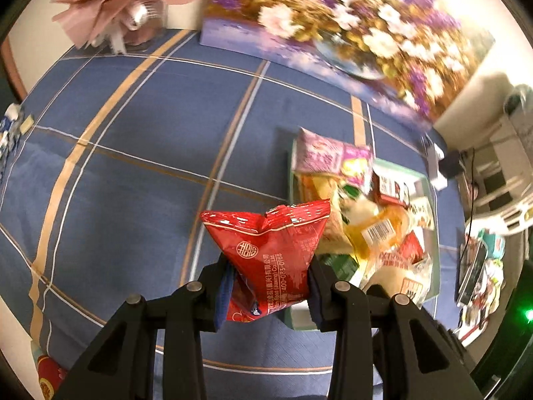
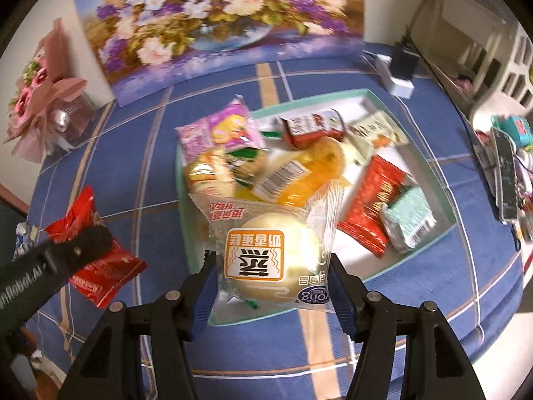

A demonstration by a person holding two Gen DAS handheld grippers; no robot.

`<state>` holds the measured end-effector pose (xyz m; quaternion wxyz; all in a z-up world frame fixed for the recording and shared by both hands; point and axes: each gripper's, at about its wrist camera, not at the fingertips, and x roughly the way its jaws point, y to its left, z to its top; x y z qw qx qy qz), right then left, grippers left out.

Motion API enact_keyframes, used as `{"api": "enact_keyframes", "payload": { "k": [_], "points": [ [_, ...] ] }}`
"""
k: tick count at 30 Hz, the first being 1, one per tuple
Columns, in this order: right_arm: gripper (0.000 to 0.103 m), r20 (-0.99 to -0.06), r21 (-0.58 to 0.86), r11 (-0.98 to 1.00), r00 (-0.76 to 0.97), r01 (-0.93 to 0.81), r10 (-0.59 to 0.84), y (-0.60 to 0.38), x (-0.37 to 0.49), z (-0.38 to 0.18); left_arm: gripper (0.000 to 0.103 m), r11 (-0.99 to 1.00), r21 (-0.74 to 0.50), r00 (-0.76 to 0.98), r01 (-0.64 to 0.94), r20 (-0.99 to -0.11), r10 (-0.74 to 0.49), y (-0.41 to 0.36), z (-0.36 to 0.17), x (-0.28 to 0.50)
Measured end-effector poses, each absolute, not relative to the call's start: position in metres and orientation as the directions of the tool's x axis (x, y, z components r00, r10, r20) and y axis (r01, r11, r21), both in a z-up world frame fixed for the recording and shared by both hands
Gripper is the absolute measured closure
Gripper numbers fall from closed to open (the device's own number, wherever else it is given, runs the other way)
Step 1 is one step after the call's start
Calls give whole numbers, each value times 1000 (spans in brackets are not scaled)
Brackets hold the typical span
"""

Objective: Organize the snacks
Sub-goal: 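Carry the red pack and bun over the white tray and open both tools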

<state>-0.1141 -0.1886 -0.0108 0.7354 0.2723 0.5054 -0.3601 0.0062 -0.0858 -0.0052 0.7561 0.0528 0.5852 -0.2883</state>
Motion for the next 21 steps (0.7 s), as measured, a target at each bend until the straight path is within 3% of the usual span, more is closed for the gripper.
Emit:
{"api": "enact_keyframes", "payload": {
  "k": [21],
  "points": [
    [37,-954,75,493,207,867,-218,-237,-151,-30,63,736,-230,85,637,-928,-364,-140,-30,-38]
  ]
}}
